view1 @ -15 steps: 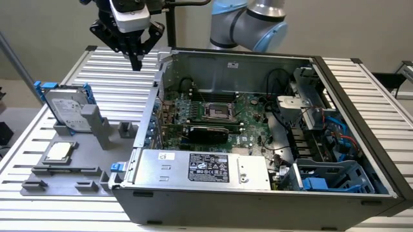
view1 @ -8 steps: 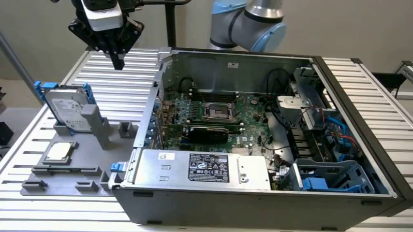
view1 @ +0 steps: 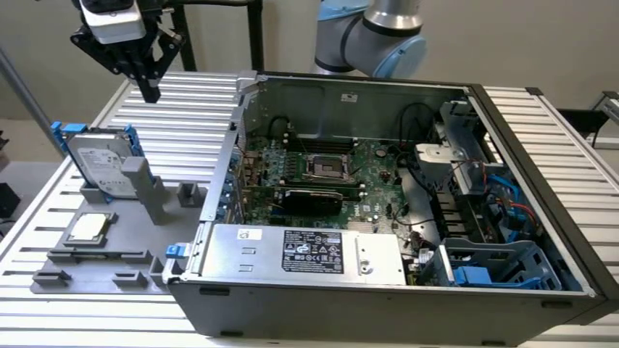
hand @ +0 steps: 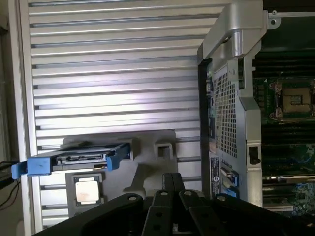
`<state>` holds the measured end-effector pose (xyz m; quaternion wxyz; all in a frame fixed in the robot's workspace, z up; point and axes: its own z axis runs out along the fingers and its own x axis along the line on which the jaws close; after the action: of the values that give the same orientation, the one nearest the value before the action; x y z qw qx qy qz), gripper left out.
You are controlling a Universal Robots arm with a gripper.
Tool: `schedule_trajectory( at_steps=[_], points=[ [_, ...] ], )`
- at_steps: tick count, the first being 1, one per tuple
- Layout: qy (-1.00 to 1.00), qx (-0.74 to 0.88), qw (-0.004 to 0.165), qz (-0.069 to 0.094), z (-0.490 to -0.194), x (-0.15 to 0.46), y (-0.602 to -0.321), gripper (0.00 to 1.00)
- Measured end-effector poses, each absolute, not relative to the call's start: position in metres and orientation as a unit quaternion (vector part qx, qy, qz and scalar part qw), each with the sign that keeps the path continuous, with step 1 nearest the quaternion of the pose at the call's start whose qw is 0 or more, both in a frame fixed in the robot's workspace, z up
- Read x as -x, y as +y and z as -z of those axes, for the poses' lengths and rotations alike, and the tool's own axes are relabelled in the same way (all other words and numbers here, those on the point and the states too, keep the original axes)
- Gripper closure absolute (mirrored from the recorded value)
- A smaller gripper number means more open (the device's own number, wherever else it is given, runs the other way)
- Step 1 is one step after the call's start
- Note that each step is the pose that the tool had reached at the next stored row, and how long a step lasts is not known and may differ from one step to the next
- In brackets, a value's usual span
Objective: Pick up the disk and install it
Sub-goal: 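Reach for the disk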
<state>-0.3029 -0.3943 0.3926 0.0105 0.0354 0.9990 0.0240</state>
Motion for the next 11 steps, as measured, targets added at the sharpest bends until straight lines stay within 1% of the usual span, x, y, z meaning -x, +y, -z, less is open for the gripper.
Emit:
schedule_trajectory(
  at_steps=[11],
  points=[
    [0.999, -0.035, 0.011, -0.024, -0.392, 0.353, -0.390, 0.89]
  ],
)
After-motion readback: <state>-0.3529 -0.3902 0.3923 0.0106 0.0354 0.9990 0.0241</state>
